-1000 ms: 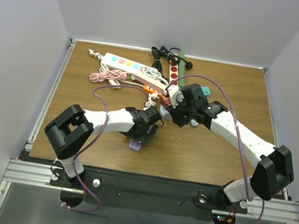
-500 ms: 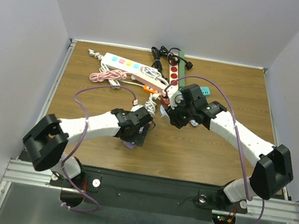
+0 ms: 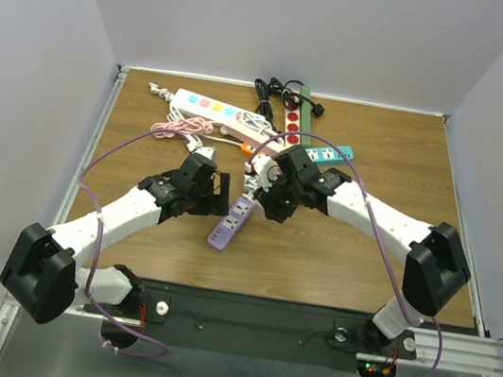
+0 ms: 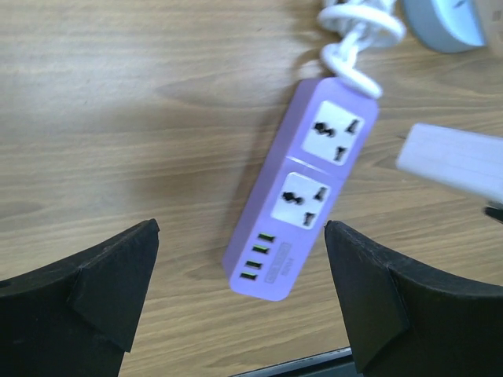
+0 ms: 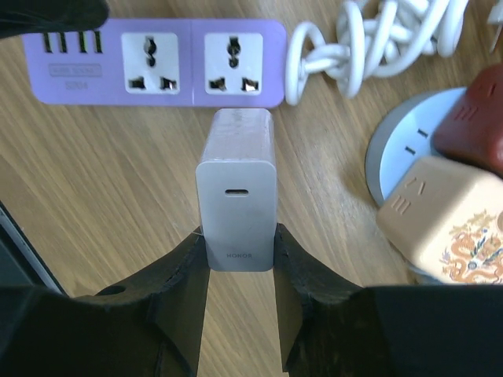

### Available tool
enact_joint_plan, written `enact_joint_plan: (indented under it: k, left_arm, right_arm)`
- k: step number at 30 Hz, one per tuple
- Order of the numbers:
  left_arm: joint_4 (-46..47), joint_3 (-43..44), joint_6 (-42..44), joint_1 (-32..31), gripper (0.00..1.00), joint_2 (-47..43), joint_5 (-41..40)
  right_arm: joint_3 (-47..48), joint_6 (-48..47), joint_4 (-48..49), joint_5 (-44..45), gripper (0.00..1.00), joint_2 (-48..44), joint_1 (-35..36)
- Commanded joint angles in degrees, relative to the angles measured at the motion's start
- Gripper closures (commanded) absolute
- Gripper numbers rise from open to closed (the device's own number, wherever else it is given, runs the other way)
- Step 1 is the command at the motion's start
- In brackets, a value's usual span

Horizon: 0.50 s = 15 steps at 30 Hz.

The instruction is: Insert the plug

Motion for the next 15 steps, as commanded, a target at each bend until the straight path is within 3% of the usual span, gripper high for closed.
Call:
enact_joint_plan:
  k: [1,15]
  left_arm:
    - [1.7,-2.5,-0.7,2.6,0.01,-2.2,2.3]
    - [3.3,-4.4,0.3,6.0,0.01,-3.3,4.2]
  right_arm:
    - [5.2,-0.7,2.4,-1.8,0.99,1.2,1.5]
    - [7.8,-1.3,-1.9,-1.0,1.00,5.7,2.7]
